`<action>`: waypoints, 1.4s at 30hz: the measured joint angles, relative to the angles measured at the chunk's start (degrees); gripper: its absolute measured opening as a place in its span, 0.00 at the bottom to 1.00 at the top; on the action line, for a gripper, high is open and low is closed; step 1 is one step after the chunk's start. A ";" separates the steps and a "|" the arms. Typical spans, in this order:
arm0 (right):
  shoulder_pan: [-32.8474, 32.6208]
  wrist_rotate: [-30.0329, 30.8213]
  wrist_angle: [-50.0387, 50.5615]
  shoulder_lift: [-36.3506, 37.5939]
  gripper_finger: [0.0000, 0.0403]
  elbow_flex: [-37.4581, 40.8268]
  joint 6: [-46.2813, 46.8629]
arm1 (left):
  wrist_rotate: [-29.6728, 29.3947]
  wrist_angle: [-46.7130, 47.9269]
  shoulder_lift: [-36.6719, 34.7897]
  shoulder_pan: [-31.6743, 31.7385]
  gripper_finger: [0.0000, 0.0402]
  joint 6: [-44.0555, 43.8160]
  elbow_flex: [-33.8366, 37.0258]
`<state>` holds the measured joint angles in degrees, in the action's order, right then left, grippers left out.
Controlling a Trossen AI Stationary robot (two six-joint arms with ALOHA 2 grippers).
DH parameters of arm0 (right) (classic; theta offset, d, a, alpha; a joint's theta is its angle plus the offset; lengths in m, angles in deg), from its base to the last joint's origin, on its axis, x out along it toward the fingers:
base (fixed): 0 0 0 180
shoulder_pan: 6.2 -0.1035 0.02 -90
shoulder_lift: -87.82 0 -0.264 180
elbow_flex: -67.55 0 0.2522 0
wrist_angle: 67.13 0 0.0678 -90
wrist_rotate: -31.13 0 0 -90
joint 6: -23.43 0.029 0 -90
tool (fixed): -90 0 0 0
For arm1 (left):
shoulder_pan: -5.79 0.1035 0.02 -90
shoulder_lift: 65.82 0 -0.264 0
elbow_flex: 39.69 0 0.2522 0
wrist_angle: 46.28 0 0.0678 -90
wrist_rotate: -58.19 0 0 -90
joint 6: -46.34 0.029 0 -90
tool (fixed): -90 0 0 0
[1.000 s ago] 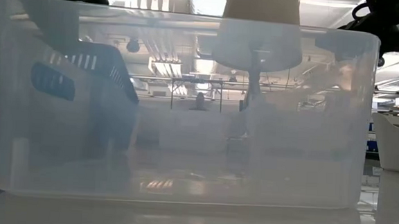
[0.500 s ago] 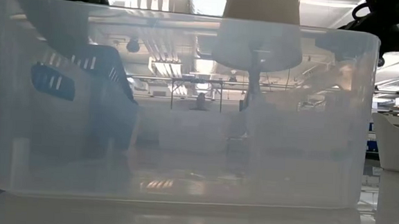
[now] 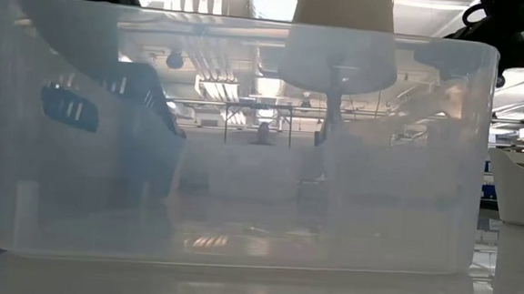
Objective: Stack baskets by color
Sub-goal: Stack the right blue bin on the middle blue bin
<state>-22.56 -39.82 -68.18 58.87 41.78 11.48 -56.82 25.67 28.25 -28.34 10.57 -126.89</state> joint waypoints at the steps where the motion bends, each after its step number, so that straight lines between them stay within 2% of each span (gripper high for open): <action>1: 0.01 0.00 0.01 0.00 0.02 0.00 -0.01 | -0.46 -0.14 0.08 0.00 0.39 -0.54 0.71; 6: 0.00 0.00 0.02 0.00 0.02 0.00 0.00 | -0.61 0.10 0.08 0.00 0.39 -1.25 2.02; 10: 0.01 0.00 0.05 0.00 0.02 0.00 0.33 | -1.30 4.24 -0.12 0.00 0.38 -1.25 -0.96; 18: 0.00 0.00 0.08 -0.02 0.02 0.00 0.26 | -2.40 4.24 0.19 0.00 0.25 0.15 -0.95; 22: 0.00 0.00 0.69 -0.02 0.02 0.00 0.35 | 0.06 2.81 0.50 0.00 0.21 0.06 -0.43; 26: 0.00 0.00 0.88 -0.02 0.02 0.02 0.37 | 1.09 2.70 0.38 0.53 0.20 -7.49 -0.42; 30: 0.00 0.00 0.87 -0.02 0.02 0.02 0.46 | 2.18 2.50 0.28 0.64 0.25 -8.68 -0.34; 37: 0.00 0.00 0.85 -0.02 0.02 0.02 0.78 | 0.26 2.11 0.28 1.48 0.42 -6.87 0.15; 42: 0.00 -0.04 0.87 -0.02 0.02 0.02 2.20 | 4.38 2.44 -0.48 1.78 0.50 -3.95 -0.46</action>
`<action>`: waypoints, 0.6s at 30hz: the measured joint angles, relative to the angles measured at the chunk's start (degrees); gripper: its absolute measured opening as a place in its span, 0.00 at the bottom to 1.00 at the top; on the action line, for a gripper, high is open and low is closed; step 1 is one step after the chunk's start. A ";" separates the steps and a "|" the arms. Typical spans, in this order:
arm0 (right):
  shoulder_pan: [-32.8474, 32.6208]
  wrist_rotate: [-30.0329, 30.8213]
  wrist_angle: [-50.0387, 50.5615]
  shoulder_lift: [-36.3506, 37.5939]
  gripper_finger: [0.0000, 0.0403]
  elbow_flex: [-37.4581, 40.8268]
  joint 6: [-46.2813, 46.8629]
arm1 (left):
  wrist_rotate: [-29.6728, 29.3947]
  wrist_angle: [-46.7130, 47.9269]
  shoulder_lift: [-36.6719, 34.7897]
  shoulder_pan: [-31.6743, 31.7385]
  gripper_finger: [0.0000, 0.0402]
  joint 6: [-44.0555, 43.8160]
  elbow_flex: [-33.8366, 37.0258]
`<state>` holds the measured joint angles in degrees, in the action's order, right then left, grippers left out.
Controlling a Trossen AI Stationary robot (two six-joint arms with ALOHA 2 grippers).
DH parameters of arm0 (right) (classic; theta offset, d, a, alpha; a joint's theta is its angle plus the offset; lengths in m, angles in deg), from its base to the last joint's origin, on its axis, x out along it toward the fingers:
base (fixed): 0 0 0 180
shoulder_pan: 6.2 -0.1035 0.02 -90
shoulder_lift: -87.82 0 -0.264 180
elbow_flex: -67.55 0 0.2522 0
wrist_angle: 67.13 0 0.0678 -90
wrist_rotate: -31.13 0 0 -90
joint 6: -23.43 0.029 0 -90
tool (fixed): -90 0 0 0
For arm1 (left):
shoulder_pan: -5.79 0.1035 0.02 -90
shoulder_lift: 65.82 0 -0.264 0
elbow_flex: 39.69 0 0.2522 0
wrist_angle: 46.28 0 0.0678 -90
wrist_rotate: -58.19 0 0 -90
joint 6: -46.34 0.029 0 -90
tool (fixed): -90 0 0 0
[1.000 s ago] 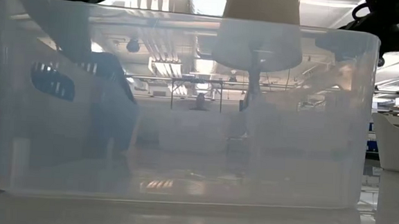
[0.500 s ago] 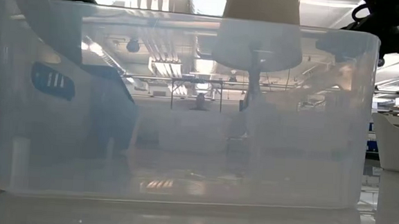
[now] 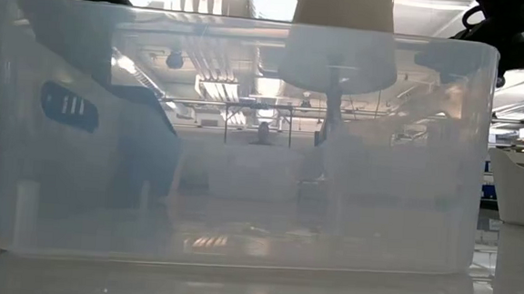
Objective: Stack baskets by color
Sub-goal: Stack the right blue bin on the middle blue bin
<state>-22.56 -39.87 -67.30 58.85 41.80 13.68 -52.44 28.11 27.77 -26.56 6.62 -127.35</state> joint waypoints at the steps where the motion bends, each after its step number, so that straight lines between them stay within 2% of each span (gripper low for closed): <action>1: 0.02 0.00 0.01 0.00 0.02 0.00 0.09 | 0.26 -0.19 -0.44 -0.02 0.50 0.04 -0.37; 6: 0.00 0.00 0.15 0.00 0.02 0.00 0.26 | -0.09 -0.14 -2.77 0.03 0.51 0.19 -1.36; 12: 0.00 -0.02 0.26 0.00 0.02 -0.02 0.85 | -7.80 -0.19 -5.55 -0.10 0.51 0.17 -0.49; 15: 0.00 -0.02 0.41 0.00 0.02 0.00 0.95 | -9.42 -0.80 -5.56 -0.10 0.51 -0.03 1.64; 18: 0.01 -0.02 0.44 0.00 0.02 0.00 0.95 | -9.80 -6.18 -5.54 -0.08 0.51 -0.07 6.11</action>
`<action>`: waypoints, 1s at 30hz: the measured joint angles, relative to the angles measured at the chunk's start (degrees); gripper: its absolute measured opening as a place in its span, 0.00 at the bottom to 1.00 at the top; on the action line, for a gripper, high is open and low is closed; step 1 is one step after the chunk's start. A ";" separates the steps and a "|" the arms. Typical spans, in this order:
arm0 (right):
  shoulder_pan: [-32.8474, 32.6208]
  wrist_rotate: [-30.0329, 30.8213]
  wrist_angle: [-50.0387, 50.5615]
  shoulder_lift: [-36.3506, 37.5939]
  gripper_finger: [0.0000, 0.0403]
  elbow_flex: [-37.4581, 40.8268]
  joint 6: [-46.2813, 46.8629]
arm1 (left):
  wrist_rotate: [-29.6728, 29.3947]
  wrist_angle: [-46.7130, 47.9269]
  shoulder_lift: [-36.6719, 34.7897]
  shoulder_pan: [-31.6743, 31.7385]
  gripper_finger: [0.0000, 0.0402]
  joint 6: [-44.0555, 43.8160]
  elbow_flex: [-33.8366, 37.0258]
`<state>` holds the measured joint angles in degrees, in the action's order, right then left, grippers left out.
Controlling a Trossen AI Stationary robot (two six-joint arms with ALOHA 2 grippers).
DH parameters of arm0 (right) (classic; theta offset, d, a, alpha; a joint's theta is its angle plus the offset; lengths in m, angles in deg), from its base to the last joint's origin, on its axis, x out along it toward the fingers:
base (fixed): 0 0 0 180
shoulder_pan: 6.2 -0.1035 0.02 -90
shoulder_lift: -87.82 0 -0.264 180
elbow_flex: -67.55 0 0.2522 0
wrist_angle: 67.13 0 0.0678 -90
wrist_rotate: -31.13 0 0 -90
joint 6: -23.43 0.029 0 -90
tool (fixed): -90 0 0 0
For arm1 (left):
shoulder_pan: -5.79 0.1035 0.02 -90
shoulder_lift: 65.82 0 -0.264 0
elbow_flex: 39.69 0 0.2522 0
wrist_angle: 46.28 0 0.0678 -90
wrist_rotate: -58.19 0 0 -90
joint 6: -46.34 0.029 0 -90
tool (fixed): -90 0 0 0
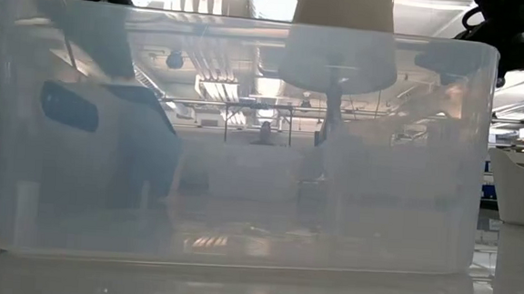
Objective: Stack baskets by color
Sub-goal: Stack the right blue bin on the middle blue bin, then stack the middle white bin on the left white bin
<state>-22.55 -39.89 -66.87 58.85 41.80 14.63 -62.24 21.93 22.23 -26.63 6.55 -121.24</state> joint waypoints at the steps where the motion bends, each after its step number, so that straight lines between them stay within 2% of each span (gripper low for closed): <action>1: -0.01 0.00 0.02 0.00 0.02 0.00 0.01 | 0.01 -2.30 0.02 0.00 0.51 0.00 1.71; 4: -0.01 0.00 0.04 0.00 0.02 0.00 0.52 | -0.03 -8.12 0.02 0.00 0.51 0.00 5.99; 8: -0.01 0.00 0.21 0.00 0.02 0.00 0.81 | 2.40 -9.52 0.04 0.00 0.51 -0.43 8.51; 13: -0.01 0.00 0.22 0.00 0.02 0.00 1.40 | 3.55 -7.71 -0.39 -0.02 0.51 0.13 7.43; 18: -0.01 0.02 0.20 0.00 0.02 0.00 2.35 | 2.51 -6.02 -4.04 -0.02 0.51 4.15 4.87; 21: -0.01 -0.37 0.22 0.00 0.02 0.00 3.96 | -1.17 -6.07 -7.56 0.07 0.51 6.48 4.31; 25: -0.12 -4.41 -0.09 -0.11 0.02 -0.02 7.25 | -10.38 -5.90 -12.47 0.24 0.51 8.68 5.31; 30: -1.84 -5.06 -0.17 -2.13 0.02 0.00 10.45 | -19.13 -5.99 -16.67 2.04 0.51 8.76 6.30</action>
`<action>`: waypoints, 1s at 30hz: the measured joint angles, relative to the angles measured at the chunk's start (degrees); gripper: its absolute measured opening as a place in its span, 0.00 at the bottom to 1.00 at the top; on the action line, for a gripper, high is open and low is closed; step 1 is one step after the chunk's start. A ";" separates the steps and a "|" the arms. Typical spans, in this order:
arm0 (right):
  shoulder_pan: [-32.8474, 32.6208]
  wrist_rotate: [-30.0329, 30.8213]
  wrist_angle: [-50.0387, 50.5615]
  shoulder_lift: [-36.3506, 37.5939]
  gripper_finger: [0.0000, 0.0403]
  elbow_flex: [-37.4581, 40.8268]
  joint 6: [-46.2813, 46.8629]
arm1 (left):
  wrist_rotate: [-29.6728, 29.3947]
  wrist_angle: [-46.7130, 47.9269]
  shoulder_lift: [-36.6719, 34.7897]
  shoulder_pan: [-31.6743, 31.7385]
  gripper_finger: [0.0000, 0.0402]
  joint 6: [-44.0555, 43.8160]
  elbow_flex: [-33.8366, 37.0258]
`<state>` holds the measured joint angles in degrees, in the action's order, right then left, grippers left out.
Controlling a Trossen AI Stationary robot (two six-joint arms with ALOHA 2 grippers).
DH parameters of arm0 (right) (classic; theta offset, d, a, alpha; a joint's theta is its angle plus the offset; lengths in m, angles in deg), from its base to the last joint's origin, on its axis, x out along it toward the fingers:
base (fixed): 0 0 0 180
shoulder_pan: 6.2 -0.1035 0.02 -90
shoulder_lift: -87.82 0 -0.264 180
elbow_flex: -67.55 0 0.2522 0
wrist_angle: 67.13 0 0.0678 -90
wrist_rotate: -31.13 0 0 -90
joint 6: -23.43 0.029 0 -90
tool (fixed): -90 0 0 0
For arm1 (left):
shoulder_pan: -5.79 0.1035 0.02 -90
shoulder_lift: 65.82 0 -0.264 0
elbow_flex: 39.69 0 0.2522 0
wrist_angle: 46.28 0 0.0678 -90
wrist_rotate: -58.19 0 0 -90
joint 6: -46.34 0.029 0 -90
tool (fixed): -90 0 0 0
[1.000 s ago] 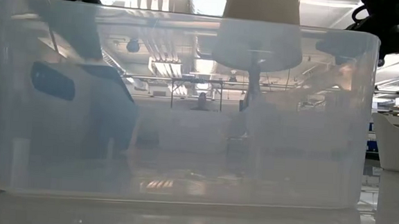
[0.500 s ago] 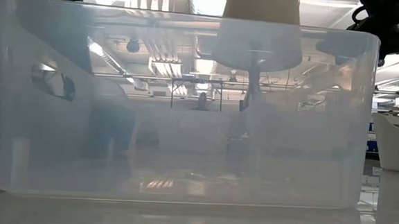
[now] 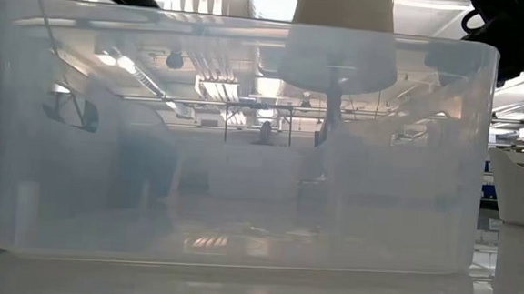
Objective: Stack baskets by color
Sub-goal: Stack the middle white bin on the left white bin
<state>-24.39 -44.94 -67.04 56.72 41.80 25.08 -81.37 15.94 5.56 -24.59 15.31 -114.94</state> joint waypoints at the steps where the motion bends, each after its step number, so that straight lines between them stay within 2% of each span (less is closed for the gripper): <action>1: -0.32 0.01 -0.24 -0.64 0.02 0.00 0.29 | -0.94 0.06 -0.27 0.52 0.51 0.08 0.04; 6: -0.68 0.62 -0.33 -3.55 0.02 0.00 2.08 | -2.17 -2.76 0.24 4.01 0.51 6.69 0.07; 12: -0.67 1.14 4.52 -5.69 0.02 -3.56 0.87 | 5.31 -10.35 1.24 10.91 0.51 21.63 0.13; 15: -0.53 1.95 9.81 -6.33 0.02 -7.40 -1.55 | 10.22 -14.43 1.24 15.76 0.51 27.41 0.02; 20: -0.53 4.33 16.09 -6.48 0.02 -13.56 -6.87 | 21.62 -19.91 2.80 22.98 0.50 35.64 0.02; 23: -0.53 4.12 17.12 -6.05 0.02 -16.21 -9.47 | 26.80 -24.78 5.03 26.14 0.49 40.94 0.02; 27: -0.53 3.66 19.38 -6.18 0.02 -19.27 -12.03 | 36.78 -30.97 9.32 29.77 0.46 46.51 0.02; 30: -0.53 3.64 19.87 -6.48 0.02 -20.08 -13.20 | 40.61 -33.64 12.93 31.96 0.44 48.41 0.02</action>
<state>-24.92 -41.31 -47.17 50.24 21.72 11.87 -40.76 -17.70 18.48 7.36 63.72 -114.92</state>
